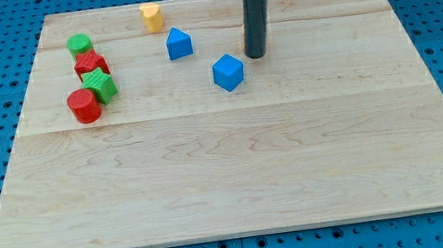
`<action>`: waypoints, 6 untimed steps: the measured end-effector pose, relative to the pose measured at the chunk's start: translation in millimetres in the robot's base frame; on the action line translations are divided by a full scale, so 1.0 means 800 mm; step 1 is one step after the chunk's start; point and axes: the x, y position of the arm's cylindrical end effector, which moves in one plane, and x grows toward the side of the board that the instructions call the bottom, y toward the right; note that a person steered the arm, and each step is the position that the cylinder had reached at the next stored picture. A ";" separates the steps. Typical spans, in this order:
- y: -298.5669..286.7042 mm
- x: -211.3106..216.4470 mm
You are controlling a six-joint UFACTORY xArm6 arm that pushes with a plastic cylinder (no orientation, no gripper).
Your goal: Move the blue triangle right to the green star
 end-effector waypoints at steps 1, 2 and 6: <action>-0.054 -0.023; -0.074 -0.070; -0.204 -0.052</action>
